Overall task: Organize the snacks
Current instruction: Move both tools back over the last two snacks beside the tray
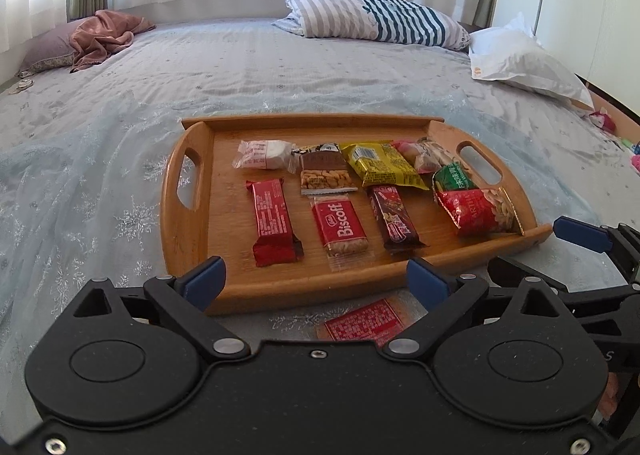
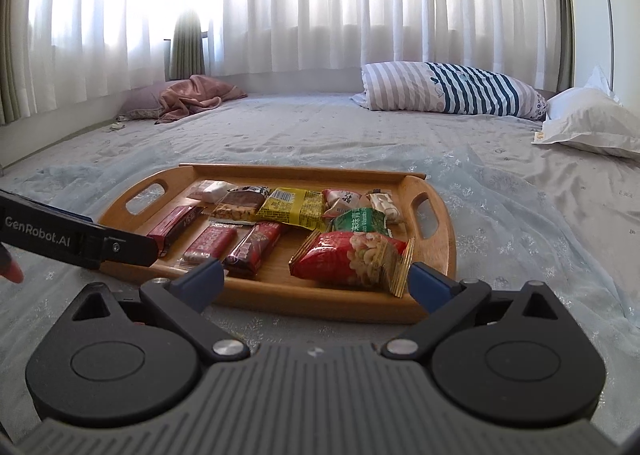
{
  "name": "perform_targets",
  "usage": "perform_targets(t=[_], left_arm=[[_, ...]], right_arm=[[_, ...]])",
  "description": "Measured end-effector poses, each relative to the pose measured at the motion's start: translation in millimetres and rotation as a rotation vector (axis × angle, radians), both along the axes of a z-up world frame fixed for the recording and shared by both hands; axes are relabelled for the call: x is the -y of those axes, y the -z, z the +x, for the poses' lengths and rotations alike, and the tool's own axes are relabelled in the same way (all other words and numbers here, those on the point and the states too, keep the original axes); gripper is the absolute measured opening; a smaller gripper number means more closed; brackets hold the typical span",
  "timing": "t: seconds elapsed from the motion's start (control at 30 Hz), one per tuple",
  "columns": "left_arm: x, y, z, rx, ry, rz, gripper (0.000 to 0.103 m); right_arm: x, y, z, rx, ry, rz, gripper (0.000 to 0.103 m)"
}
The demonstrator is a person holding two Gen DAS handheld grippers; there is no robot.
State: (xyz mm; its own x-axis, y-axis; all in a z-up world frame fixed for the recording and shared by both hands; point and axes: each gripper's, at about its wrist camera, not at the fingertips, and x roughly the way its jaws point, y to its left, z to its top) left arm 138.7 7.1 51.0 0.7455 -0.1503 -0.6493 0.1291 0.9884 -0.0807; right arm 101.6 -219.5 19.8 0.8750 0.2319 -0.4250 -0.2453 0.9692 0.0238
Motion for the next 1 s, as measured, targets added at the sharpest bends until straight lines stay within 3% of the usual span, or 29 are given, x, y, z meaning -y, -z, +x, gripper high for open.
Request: perform_targets(t=[0.43,0.73,1.0], left_arm=[[10.7,21.3,1.9,-0.1,0.013,-0.058,0.097],[19.5,34.1,6.1,-0.135,0.018,-0.049,0.098],[22.3,41.4,4.2,-0.109,0.017,-0.064,0.1]], right_arm=[[-9.8,14.9,-28.7,-0.014,-0.051,0.0,0.103],[-23.6,29.3,-34.7,-0.054,-0.145,-0.002,0.103],[-27.8,38.1,-34.8,-0.08,-0.142,0.025,0.09]])
